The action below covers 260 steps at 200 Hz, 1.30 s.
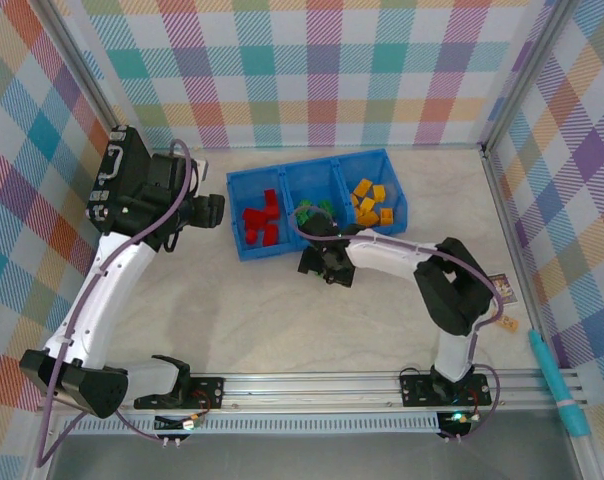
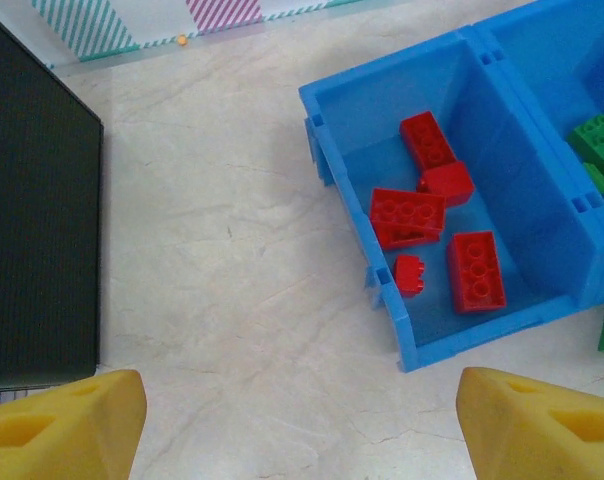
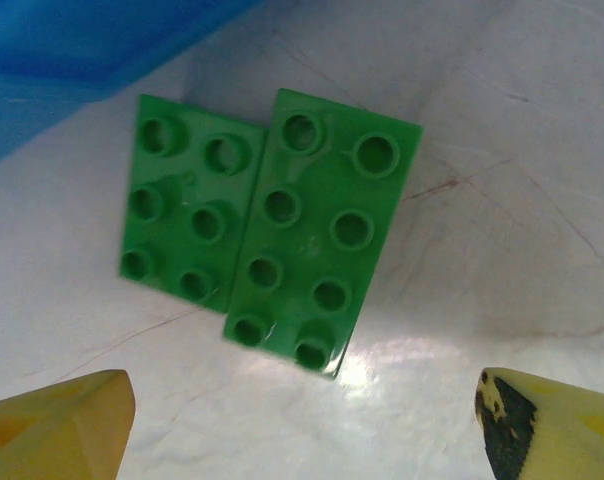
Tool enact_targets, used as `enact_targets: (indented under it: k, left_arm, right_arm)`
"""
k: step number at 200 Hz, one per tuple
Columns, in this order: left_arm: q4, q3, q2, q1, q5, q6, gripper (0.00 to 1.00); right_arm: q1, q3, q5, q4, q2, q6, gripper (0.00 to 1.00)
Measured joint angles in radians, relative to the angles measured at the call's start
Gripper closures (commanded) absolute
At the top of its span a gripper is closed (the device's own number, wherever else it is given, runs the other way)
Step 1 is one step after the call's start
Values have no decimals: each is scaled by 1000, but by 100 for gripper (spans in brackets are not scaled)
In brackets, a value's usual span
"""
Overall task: Sort the legos into containers by color
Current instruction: Pick up the lego from the center of the table.
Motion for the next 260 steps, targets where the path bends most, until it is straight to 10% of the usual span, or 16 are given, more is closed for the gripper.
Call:
enact_targets:
  k: [56, 187, 260]
  left_arm:
    - [0, 2, 6, 0, -13, 14, 19]
    - [0, 13, 40, 0, -19, 15, 18]
    - [0, 11, 48, 0, 21, 14, 18]
  right_arm:
    - [-17, 58, 19, -56, 68, -67, 14]
    - [-69, 86, 21, -110, 107, -160, 70]
    - [-71, 26, 18, -102, 37, -234, 76]
